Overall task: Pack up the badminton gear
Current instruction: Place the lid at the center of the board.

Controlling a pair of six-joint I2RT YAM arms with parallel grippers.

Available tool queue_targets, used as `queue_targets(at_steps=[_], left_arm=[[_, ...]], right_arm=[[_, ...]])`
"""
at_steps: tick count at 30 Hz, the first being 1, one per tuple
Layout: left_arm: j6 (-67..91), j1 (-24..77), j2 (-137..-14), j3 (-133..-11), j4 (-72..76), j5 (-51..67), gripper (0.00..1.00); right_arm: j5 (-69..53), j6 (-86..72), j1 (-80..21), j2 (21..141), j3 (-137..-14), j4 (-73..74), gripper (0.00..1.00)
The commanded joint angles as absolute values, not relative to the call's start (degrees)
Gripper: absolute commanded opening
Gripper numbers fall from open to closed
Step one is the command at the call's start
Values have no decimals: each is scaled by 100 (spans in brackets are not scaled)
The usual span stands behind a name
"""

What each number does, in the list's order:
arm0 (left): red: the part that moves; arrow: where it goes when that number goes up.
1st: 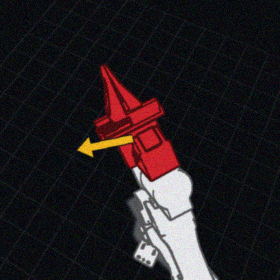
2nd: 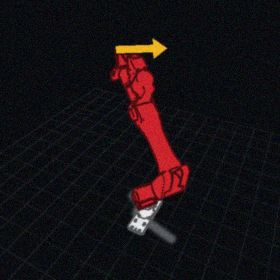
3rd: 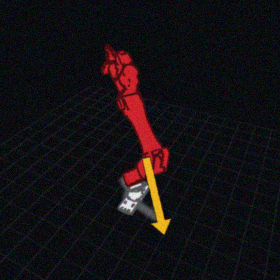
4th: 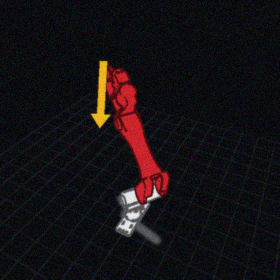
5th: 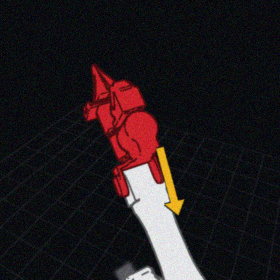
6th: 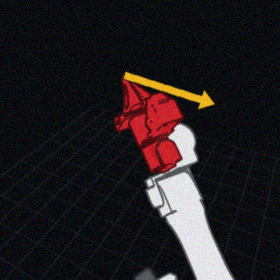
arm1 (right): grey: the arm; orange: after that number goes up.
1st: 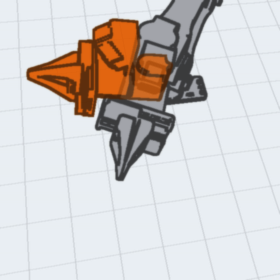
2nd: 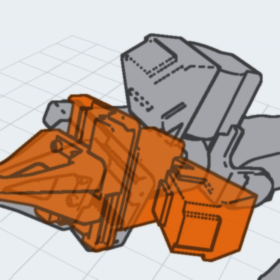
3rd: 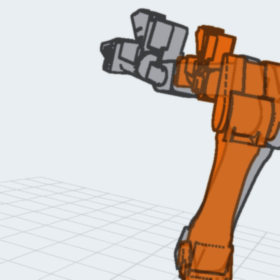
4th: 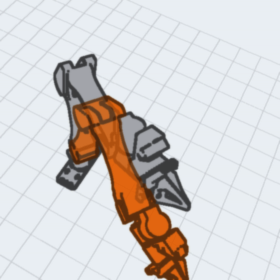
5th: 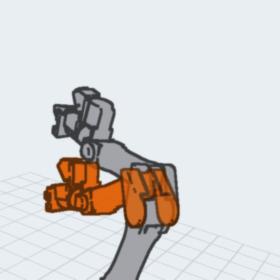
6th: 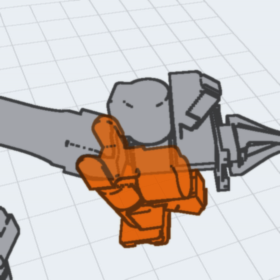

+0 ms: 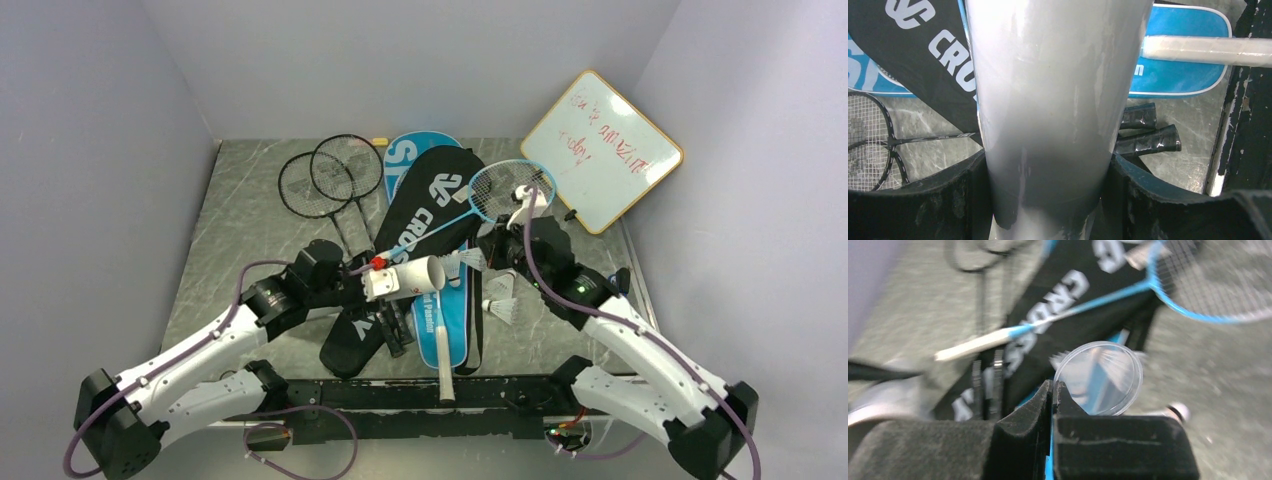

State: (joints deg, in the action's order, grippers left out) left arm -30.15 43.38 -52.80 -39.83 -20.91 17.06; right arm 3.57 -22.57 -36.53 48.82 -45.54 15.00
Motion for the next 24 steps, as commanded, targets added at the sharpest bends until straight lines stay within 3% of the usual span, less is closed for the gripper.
queue_targets(at_steps=[1, 17, 18, 20, 21, 24], left_arm=[[-2930, 4333, -5053, -4026, -1915, 1818, 15], [-2887, 4284, -4749, -3995, -1733, 1881, 14], [-2879, 4282, -4728, -3991, -1724, 1887, 14], [-2874, 4273, -4701, -3982, -1714, 1879, 14], [-2865, 4274, -4691, -3982, -1706, 1875, 14], [-2850, 4266, -4677, -3986, -1692, 1893, 14]], right_arm=[[2591, -3026, -3583, 5311, -4579, 2120, 0], [2614, -4404, -1387, 6738, -3676, 1500, 0], [2633, -4418, -1350, 6812, -3710, 1504, 4], [2583, -4259, -1342, 6852, -3847, 1526, 43], [2483, -4115, -1345, 6829, -3876, 1462, 53], [1936, -3671, -1398, 6728, -3984, 1255, 62]])
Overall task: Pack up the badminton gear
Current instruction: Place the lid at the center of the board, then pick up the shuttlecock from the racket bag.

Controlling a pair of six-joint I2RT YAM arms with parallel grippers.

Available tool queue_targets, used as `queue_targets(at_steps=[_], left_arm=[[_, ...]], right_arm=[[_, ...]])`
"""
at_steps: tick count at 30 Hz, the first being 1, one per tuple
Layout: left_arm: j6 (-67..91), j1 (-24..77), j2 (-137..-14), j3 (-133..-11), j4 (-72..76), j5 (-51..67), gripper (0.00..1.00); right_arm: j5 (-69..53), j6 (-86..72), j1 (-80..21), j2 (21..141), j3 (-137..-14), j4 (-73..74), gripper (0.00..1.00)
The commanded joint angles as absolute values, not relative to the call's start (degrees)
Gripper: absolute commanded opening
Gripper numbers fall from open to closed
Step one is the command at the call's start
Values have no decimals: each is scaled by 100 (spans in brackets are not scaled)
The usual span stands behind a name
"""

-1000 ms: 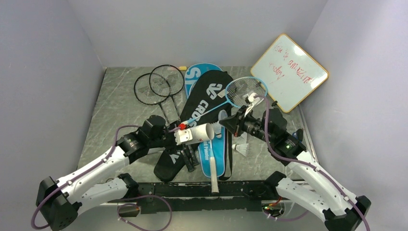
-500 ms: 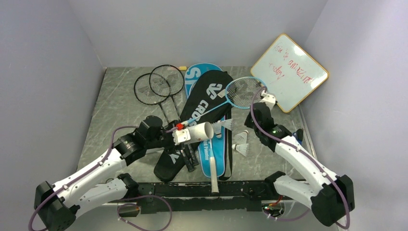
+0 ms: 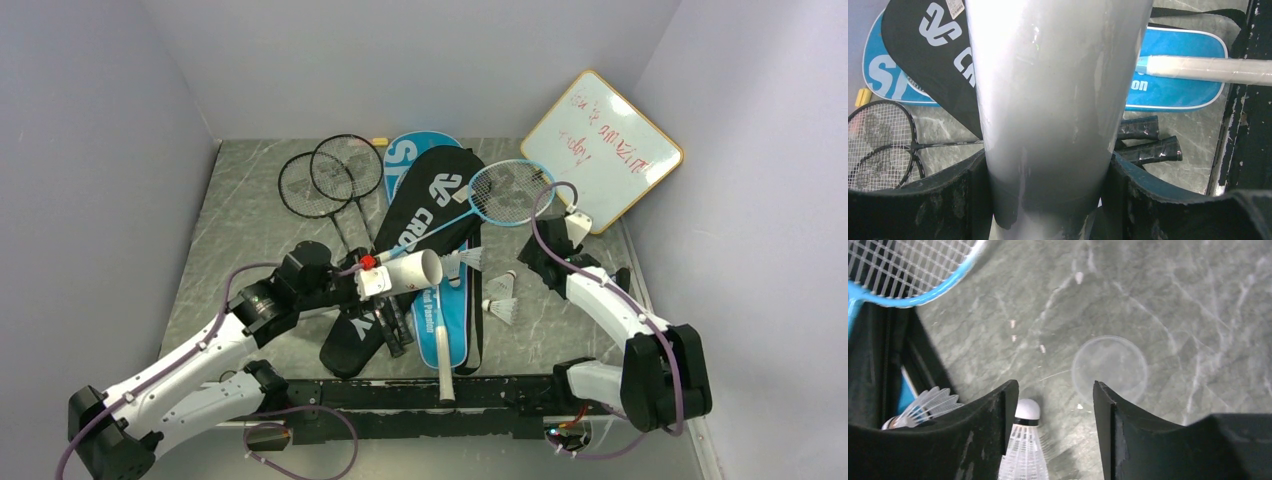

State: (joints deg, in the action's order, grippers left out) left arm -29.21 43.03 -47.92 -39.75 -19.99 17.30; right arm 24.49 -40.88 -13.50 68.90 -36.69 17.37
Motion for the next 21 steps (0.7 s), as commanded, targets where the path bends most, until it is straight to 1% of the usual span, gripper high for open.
queue_targets(at_steps=[1, 6, 11, 15, 18, 21], left_arm=[[-2833, 4262, -4672, -3994, -1680, 1907, 15], [-2499, 4124, -4613, -3976, -1501, 2092, 17], [-2383, 3959, -4556, -3995, -1411, 2240, 17], [-2408, 3913, -4498, -3964, -1388, 2285, 17], [-2434, 3900, -4450, -3951, -1389, 2292, 17], [-2460, 3894, -4418, -3942, -1397, 2350, 17]], right_arm=[[1748, -3539, -1451, 6724, -4056, 1237, 62], [423, -2580, -2078, 6756, -4328, 978, 61], [-298, -2308, -2755, 6857, -4449, 782, 61], [-648, -2243, -2976, 7113, -4549, 786, 62], [-757, -1990, -3198, 7341, -4519, 727, 57], [-628, -1891, -3312, 7601, -4494, 728, 54]])
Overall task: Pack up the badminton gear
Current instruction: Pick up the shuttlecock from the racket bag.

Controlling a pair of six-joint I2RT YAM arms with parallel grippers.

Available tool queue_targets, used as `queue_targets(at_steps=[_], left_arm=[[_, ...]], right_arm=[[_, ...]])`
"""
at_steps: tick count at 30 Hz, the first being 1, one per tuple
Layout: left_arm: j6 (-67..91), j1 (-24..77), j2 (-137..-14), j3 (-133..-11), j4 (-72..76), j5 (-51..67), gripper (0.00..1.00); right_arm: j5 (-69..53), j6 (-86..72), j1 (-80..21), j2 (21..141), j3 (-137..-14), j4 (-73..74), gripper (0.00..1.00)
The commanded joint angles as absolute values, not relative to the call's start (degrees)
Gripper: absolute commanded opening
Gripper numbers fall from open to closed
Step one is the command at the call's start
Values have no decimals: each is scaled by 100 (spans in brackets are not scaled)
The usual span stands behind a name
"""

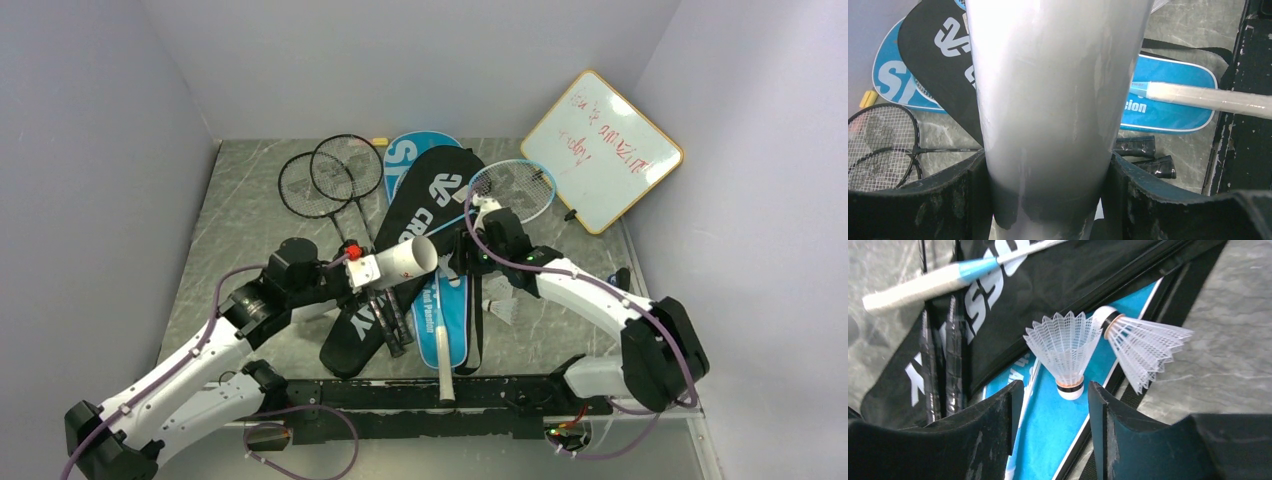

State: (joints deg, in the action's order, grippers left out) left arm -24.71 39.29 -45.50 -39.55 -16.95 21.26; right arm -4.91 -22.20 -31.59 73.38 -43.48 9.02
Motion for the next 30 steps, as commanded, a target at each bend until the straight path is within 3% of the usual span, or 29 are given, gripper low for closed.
queue_targets(at_steps=[1, 19, 27, 30], left_arm=[[-2451, 3897, -4408, -3938, -1391, 2366, 17], [-2505, 3855, -4439, -3942, -1340, 2647, 17], [-2533, 3838, -4247, -3899, -1168, 3210, 17], [-2512, 3827, -4103, -3853, -988, 3552, 17]], right_arm=[[-568, -1861, -3340, 7688, -4510, 736, 54], [217, -1896, -3768, 8764, -4723, 507, 49], [325, -1864, -3817, 8646, -4751, 481, 31], [374, -1891, -3815, 8242, -4593, 341, 30]])
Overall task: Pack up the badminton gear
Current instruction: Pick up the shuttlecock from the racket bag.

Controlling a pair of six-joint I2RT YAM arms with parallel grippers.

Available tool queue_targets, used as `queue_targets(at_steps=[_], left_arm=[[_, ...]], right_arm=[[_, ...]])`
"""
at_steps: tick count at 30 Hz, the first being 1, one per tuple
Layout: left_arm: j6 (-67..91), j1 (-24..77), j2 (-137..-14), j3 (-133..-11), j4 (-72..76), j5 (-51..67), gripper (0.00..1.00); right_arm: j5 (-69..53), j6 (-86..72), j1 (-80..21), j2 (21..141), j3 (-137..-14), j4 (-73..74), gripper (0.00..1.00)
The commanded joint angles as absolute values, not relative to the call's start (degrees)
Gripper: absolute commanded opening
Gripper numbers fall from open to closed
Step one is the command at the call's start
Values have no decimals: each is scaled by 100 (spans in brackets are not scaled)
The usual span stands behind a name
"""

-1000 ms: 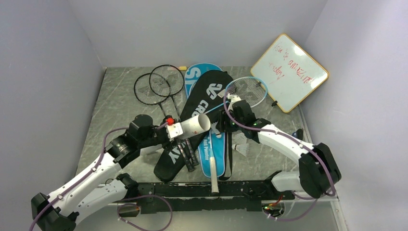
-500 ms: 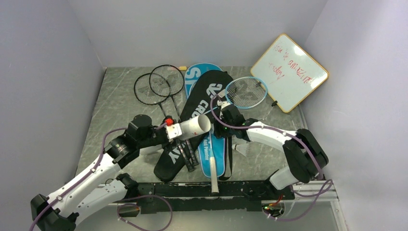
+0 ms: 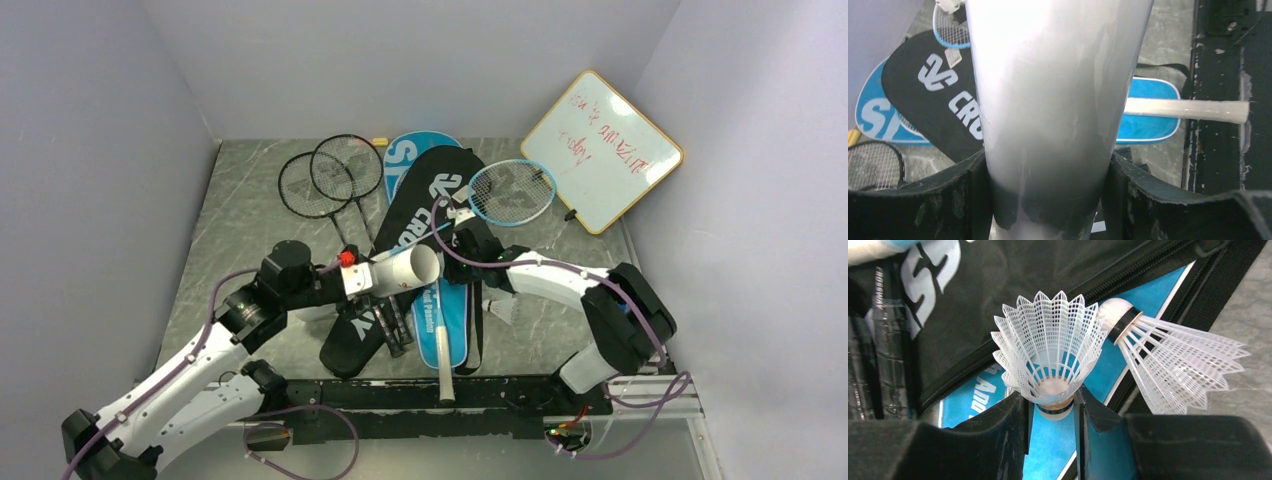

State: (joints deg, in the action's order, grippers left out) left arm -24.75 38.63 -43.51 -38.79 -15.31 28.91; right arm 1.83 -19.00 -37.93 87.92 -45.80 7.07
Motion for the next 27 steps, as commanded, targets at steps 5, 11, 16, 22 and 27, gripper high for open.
queue_targets(at_steps=[5, 11, 16, 22, 27], left_arm=[[-2513, 3823, -3870, -3768, -741, 3941, 17], [-2582, 3801, -3770, -3733, -640, 4255, 18], [-2595, 3778, -3762, -3729, -548, 4462, 18], [-2549, 3754, -3772, -3717, -480, 4493, 18], [-2587, 3750, -3859, -3739, -581, 4299, 18]], right_arm=[[509, -1939, -3815, 7285, -4255, 94, 31], [596, -1945, -3817, 6301, -3967, -105, 31], [656, -1908, -3814, 5646, -3885, -123, 30], [586, -1839, -3817, 4836, -3903, -144, 30], [436, -1789, -3815, 4325, -4081, -63, 30]])
